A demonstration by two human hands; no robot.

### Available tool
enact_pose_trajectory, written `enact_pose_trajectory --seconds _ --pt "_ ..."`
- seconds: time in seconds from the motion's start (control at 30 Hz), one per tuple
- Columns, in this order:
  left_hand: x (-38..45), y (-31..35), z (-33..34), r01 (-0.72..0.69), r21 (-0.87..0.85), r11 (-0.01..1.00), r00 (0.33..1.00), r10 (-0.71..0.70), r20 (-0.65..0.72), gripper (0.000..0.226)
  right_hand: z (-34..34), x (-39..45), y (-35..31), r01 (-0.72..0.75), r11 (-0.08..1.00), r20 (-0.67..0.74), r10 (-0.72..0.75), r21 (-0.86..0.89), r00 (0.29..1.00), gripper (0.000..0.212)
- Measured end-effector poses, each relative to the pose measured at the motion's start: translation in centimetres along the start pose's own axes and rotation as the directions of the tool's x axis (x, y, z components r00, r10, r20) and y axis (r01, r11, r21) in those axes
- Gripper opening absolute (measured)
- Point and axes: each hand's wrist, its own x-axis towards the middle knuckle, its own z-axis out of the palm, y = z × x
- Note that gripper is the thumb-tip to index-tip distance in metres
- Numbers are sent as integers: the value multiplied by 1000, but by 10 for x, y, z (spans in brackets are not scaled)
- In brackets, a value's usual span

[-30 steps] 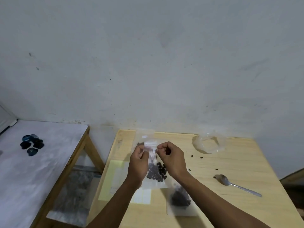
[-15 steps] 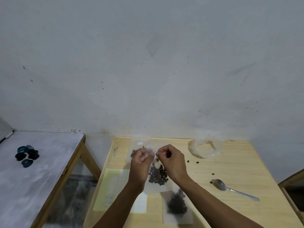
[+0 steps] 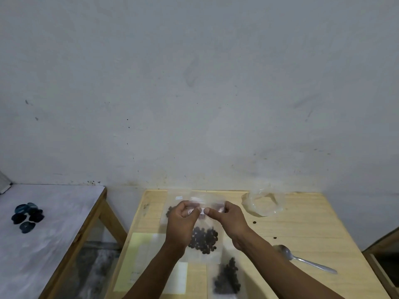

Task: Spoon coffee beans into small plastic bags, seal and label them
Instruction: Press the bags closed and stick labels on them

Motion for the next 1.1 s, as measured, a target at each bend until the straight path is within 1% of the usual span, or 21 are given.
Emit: enact_pose_trajectory --seconds 0.07,0.23,0.3,0.4,0.43,0.5,0.57,0.63,0.7,0.77,0.83,0.87,0.93,0.97,1.03,1.1 --pt "2 -2 1 5 -26 1000 1000 -5 2 8 -4 0 -1 -4 999 30 3 42 1000 21" --pt "7 -8 4 39 -98 994 999 -40 -7 10 -9 3 -1 4 1000 39 -4 -8 999 8" --pt "12 -9 4 66 -138 988 995 -77 -71 8 -10 4 2 2 1000 77 0 -21 997 15" --pt "24 -12 -3 106 -184 977 971 -142 -192 13 -11 1 15 -7 998 212 19 -57 977 33" --pt "27 -12 -6 122 -178 976 965 -159 -209 18 -11 0 20 -4 997 239 22 -74 971 36" --pt "30 -16 -12 150 -149 977 965 -178 -195 26 -8 -1 29 9 996 231 12 -87 973 41" --pt "30 -24 -20 194 -84 977 972 -203 -117 30 -2 4 37 9 997 174 5 -78 985 48" --pt "27 -37 -30 263 25 965 965 -263 16 35 5 12 45 -18 997 104 25 -71 994 50" --pt "25 -52 -41 308 125 943 938 -323 128 51 14 21 55 -44 993 52 50 -107 997 48" --pt "26 -64 -52 315 203 927 920 -351 175 69 24 29 63 -61 984 55 71 -165 996 49" --pt "33 -73 -61 296 290 910 923 -351 159 77 35 35 69 -87 968 105 115 -236 988 56" --pt "37 -76 -65 259 341 904 937 -321 140 77 41 37 70 -104 959 140 145 -265 980 61" --pt "49 -76 -70 158 461 873 969 -227 98 72 53 45 73 -145 946 190 205 -290 960 73" --pt "55 -75 -70 120 513 850 980 -183 74 65 59 50 74 -159 941 195 223 -298 955 76" --pt "72 -76 -70 95 572 815 992 -127 17 53 72 60 75 -165 933 177 230 -320 957 74" --pt "89 -81 -67 105 591 800 993 -116 -20 51 83 70 75 -143 930 136 198 -338 971 63"
